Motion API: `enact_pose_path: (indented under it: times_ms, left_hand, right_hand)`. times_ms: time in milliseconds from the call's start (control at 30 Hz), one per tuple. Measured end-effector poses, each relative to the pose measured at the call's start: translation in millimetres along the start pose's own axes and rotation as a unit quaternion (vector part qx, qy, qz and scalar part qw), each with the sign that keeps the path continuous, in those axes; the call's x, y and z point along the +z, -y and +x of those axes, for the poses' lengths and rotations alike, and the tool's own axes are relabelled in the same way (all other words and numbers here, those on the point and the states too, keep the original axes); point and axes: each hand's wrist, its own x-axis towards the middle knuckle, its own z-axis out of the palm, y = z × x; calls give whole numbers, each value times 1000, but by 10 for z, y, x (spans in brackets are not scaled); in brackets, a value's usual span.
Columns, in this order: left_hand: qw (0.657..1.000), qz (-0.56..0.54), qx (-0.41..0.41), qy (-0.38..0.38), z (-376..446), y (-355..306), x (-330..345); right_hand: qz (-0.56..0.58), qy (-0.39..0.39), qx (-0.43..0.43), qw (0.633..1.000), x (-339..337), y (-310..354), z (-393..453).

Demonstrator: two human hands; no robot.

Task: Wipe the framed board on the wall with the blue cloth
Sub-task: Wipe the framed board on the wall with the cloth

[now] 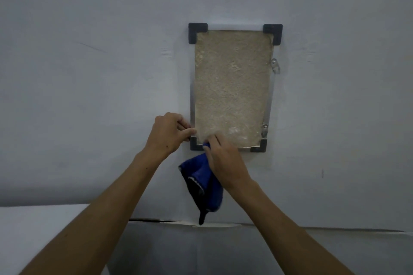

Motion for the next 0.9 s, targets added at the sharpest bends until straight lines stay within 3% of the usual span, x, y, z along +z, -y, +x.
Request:
enact_pose_path:
  times_ms: [133,333,667,900]
  left_hand:
    - [1000,-1,1,9,16,19,-1]
    - [1000,-6,-6,13,40,55,-1]
    - [1000,0,-9,28,45,2,-28]
    - [999,-10,-10,32,56,9,-38]
  right_hand:
    - [-13,3,-3,1000,-130,-212,-115]
    - [-42,-43,72,996,-459,-670,-410]
    - [-19,5,-9,1000,-14,-33,-43]
    - [-28,-18,48,998,-200,-350,-237]
